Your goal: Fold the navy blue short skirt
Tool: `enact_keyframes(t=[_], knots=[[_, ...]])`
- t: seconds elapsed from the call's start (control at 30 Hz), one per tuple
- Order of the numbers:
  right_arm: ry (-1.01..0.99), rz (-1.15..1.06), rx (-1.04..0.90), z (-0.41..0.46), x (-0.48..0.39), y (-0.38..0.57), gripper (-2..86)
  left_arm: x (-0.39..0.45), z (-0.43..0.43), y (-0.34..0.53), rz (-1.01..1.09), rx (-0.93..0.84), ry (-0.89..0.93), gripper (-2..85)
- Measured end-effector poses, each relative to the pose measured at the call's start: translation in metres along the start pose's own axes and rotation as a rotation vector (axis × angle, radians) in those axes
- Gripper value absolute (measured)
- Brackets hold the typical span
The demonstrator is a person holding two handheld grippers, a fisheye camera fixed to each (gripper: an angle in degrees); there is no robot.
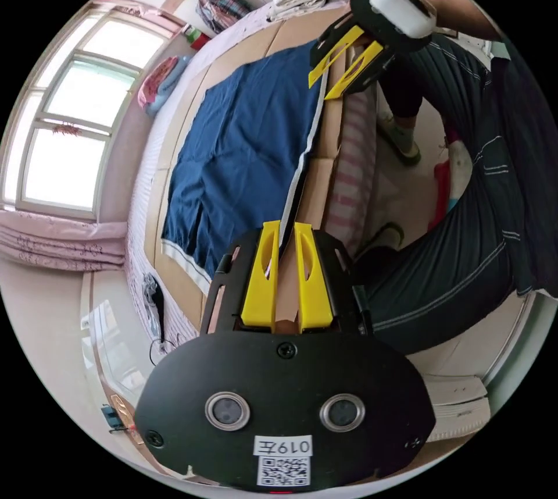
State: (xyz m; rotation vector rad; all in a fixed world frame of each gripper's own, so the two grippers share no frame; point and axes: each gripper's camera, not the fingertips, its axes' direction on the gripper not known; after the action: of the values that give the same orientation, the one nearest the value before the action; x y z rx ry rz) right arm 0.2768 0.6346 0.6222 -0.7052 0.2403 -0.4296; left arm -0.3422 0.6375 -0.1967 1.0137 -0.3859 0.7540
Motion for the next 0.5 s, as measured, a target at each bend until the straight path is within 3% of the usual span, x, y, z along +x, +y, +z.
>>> enact_keyframes(t=[0.17,0.33,0.5], knots=[[0.056,-0.041,-0.045,0.006,0.011,0.017,7.7,0.005,-0.006,-0.087,0.05,0.11,0.051,0.9],[0.067,-0.057,-0.045,0.008,0.02,0.03,5.3,0.007,0.0,-0.136,0.084,0.058,0.021,1.0],[0.068,-0.057,-0.009,0.005,0.031,0.053,-0.3,-0.017,-0.009,-0.152,-0.01,0.031,0.021,0.8]])
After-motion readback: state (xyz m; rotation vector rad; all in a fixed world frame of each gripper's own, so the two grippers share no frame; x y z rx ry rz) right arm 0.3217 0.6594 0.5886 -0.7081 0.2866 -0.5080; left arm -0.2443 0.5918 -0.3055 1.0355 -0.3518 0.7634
